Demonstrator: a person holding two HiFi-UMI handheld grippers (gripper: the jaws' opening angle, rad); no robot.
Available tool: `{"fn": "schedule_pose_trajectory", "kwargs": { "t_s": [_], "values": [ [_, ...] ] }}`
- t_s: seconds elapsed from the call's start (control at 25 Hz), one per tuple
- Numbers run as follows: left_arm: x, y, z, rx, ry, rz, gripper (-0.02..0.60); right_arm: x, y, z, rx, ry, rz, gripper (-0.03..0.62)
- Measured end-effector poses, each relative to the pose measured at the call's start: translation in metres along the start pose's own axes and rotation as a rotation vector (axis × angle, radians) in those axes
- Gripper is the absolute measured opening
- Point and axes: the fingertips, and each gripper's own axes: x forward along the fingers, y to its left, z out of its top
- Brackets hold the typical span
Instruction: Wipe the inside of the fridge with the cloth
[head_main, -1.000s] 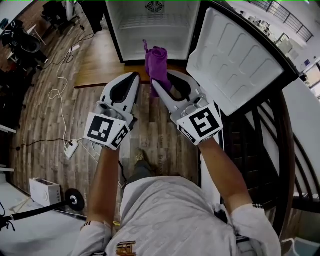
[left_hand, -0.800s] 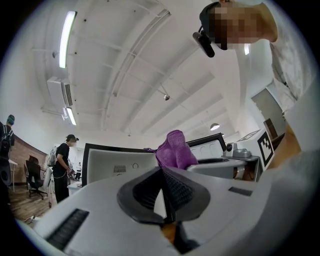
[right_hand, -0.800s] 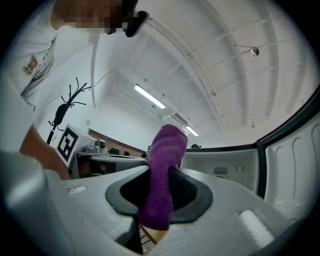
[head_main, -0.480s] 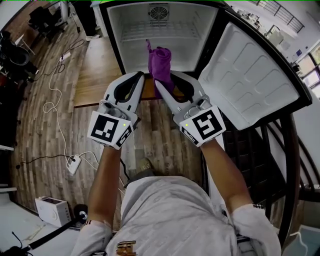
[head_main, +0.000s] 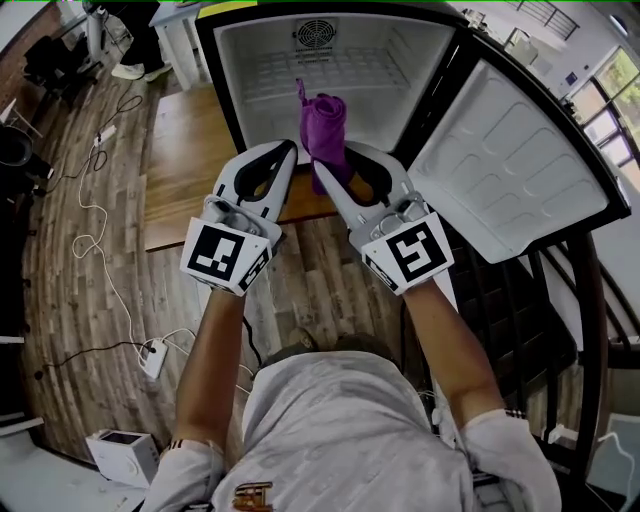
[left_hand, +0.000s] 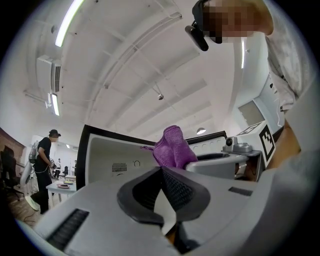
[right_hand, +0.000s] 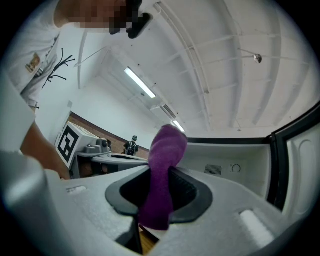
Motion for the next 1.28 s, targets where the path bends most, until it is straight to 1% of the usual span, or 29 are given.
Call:
{"fn": "schedule_pose_trajectory", "kwargs": {
  "t_s": [0.2,0.32,0.4,0.56,0.68,0.92,1.12,1.28],
  "values": [
    [0.016,0.009,-0.011,-0.025,-0.007,-0.040,0.000,0.011,-0.010,-0.010,-0.050,0.049,-0.027,0.106],
    [0.029,0.012,-0.013,-0.040,0.000,-0.052,0.000,0.015,-0.023,-0.015,-0.068,0.075,-0.042,0.106],
    [0.036,0.016,-0.016,-0.037,0.004,-0.059,0.000,0.020,-0.033,-0.022,-0.076,0.097,-0.059,0.106],
    [0.051,0.025,-0.021,-0.038,0.009,-0.053,0.000,0.027,-0.055,-0.032,-0.097,0.153,-0.089,0.106],
    [0.070,0.025,-0.026,-0.025,0.015,-0.062,0.000,0.031,-0.077,-0.038,-0.135,0.200,-0.109,0.106],
    [0.101,0.027,-0.033,-0.019,0.014,-0.051,0.000,0.037,-0.110,-0.043,-0.205,0.232,-0.106,0.106],
    [0.120,0.031,-0.039,-0.028,0.011,-0.042,0.000,0.045,-0.129,-0.048,-0.315,0.286,-0.119,0.106],
    [0.132,0.036,-0.044,-0.043,0.013,-0.059,0.000,0.050,-0.151,-0.056,-0.408,0.384,-0.187,0.107]
  ]
}}
